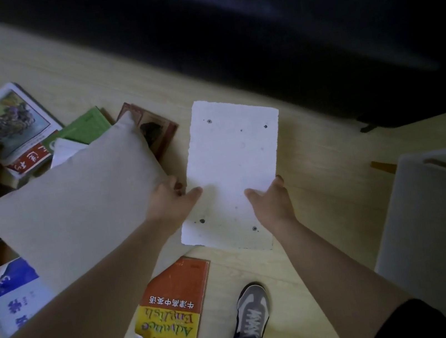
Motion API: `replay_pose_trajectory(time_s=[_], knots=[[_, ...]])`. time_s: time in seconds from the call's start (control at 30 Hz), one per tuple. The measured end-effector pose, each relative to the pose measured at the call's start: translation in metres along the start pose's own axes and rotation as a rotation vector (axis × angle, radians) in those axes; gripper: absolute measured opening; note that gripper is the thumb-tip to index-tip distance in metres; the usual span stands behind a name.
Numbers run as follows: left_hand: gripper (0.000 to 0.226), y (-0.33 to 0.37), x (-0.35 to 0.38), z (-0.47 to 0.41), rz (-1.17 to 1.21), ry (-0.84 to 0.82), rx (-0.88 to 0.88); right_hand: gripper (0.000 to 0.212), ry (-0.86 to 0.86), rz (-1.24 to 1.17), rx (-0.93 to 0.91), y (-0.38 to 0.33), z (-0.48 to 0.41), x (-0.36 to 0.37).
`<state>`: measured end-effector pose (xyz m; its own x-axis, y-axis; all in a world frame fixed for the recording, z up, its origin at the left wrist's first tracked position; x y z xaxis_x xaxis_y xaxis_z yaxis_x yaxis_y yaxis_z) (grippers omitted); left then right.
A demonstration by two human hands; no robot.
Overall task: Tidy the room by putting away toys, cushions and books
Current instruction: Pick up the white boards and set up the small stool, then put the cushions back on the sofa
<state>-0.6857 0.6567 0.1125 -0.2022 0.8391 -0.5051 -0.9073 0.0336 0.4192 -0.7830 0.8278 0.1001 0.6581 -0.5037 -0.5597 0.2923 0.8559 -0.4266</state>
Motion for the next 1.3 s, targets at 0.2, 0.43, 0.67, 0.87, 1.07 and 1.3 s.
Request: replay_pose_trajectory(time_s=[0.2,0.43,0.67,0.87,1.07,1.3], knots=[[0.057,-0.059,-0.029,0.021,0.047,0.056,-0.078,0.065,0.294,0.158,-0.286,-0.007,0.052,0.018],[0.051,-0.126,-0.066,0.040,0.070,0.111,-0.162,0.043,0.053,0.085,-0.531,-0.030,0.102,0.078],[0.050,-0.196,-0.089,0.047,0.149,0.144,-0.259,0.033,-0.148,0.111,-0.530,-0.035,0.117,0.146],[0.067,-0.265,-0.094,0.046,0.200,0.143,-0.368,0.046,-0.259,0.129,-0.329,-0.011,0.115,0.192],[0.076,-0.310,-0.099,0.021,0.159,0.181,-0.374,0.069,-0.203,0.202,-0.375,-0.027,0.081,0.220],[0.079,-0.341,-0.108,-0.019,0.301,0.209,-0.418,0.109,-0.063,0.054,-0.315,-0.051,0.022,0.256]])
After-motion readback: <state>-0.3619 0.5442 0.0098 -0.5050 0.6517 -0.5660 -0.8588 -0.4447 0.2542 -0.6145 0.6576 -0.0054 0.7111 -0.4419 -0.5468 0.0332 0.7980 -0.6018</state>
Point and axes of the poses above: each hand's wrist, its own z-axis away from the middle knuckle, its own x-axis out of the palm, y = z × x, the point moved 2 cm from there along -z, towards the middle knuckle, and after that the axes turned 6 degrees about -x, right-handed, at the moved point
